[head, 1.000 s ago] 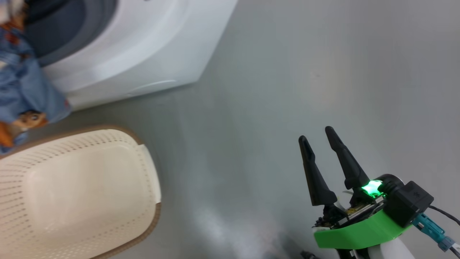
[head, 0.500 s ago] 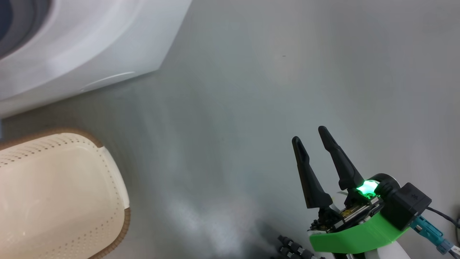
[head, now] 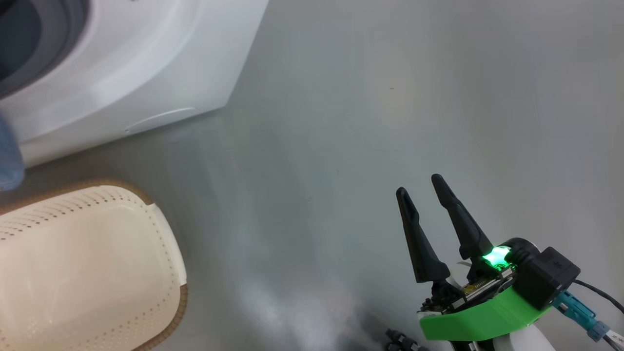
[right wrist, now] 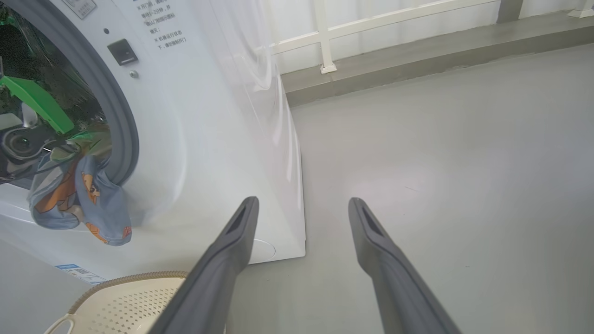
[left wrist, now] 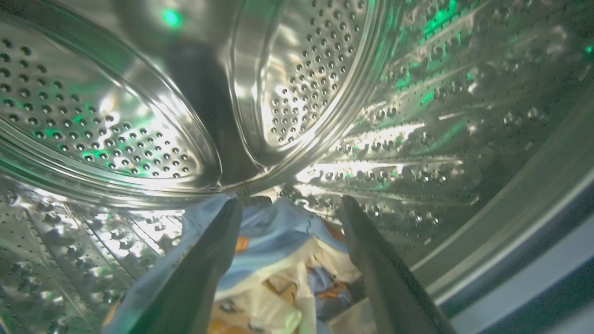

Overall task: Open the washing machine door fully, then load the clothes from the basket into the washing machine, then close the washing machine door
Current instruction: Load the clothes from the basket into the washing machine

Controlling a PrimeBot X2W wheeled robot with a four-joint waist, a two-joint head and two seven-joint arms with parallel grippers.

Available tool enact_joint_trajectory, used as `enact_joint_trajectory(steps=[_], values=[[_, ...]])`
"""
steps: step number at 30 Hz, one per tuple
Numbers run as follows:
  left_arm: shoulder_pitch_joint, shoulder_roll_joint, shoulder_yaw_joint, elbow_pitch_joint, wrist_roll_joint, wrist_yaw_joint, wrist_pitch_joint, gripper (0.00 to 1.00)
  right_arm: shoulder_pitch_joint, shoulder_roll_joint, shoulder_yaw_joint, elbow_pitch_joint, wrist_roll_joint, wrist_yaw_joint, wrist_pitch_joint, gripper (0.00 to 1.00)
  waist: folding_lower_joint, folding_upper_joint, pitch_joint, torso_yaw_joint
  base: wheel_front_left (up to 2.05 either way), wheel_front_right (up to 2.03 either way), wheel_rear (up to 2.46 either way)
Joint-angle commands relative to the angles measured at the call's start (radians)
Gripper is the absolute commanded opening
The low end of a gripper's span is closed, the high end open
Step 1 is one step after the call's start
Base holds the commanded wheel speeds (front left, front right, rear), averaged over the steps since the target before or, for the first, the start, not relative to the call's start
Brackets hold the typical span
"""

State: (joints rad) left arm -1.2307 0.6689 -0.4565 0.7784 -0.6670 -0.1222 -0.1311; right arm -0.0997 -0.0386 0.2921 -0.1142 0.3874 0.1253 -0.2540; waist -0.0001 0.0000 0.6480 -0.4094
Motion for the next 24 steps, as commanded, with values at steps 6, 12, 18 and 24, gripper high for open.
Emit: enact_joint_trajectory(steps=[6,12,18,24], values=[[0.050,0.008,0.002,0.029,-0.019,-0.004,-0.014,1.00,-0.012,-0.012,0.006,0.009,-0.006,0.005,-0.008,1.00,0.0001,0.0000,-0.060,0.032,0.00,0.00,0.00],[0.108,-0.025,-0.008,0.041,-0.048,-0.007,-0.082,1.00,-0.019,-0.012,-0.017,0.029,-0.021,0.005,-0.008,1.00,0.0001,0.0000,-0.113,0.068,0.00,0.00,0.00],[0.172,-0.057,-0.009,0.009,-0.055,-0.008,-0.124,1.00,-0.038,-0.012,-0.032,0.056,-0.041,0.005,-0.008,1.00,0.0001,0.0000,-0.170,0.108,0.00,0.00,0.00],[0.255,-0.087,0.037,-0.053,-0.049,-0.008,-0.130,1.00,-0.062,-0.012,-0.052,0.087,-0.059,0.005,-0.008,1.00,0.0001,0.0000,-0.231,0.144,0.00,0.00,0.00]])
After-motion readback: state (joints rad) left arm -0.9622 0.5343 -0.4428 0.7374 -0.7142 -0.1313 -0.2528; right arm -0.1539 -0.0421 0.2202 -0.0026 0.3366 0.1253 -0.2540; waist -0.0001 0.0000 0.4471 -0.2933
